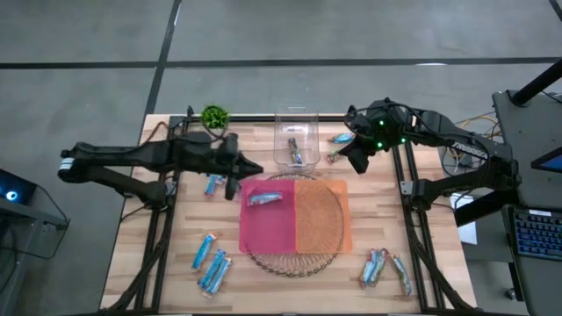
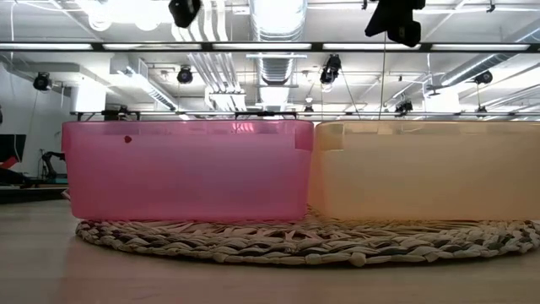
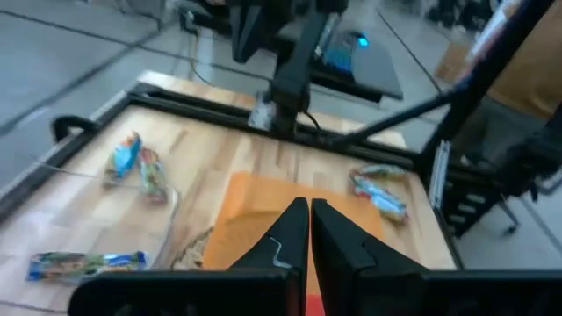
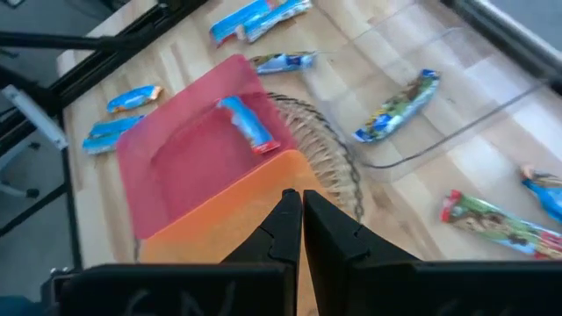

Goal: Pick and place Granola Bars by type
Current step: Put the yellow granola bar into the orange bin

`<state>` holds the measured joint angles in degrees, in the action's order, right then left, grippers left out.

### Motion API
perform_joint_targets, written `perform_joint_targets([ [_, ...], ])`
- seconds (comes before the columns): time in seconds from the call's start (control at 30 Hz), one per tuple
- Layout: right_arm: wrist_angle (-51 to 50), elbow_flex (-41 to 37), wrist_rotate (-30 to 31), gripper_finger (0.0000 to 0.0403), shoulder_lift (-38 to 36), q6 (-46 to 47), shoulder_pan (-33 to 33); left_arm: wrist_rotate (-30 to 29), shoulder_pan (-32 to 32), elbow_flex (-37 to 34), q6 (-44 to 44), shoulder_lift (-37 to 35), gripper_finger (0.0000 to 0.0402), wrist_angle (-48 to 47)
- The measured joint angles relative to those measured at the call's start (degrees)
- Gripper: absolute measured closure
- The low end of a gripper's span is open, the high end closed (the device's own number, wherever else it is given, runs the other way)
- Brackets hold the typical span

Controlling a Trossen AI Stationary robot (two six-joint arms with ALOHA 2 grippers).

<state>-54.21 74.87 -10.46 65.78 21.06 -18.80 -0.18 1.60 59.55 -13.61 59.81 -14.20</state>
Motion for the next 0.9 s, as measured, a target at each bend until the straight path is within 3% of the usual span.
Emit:
perform_joint_targets([
  [0.2, -1.6, 0.0, -0.4, 0.0394, 0.0, -2.6, -6.7, -4.5, 0.2, -4.0, -1.8, -4.8, 0.0402, 0.2],
  [0.4, -6.3, 1.4, -0.6, 0.0375, 2.8, -7.1, -13.5, -5.0, 0.2, -5.5, -2.3, -6.1, 0.0402, 0.6],
  [0.9, -11.3, 7.8, 0.4, 0.0211, 14.6, -30.5, -22.3, -5.1, 0.2, -5.5, -2.9, -6.1, 0.0402, 0.6],
])
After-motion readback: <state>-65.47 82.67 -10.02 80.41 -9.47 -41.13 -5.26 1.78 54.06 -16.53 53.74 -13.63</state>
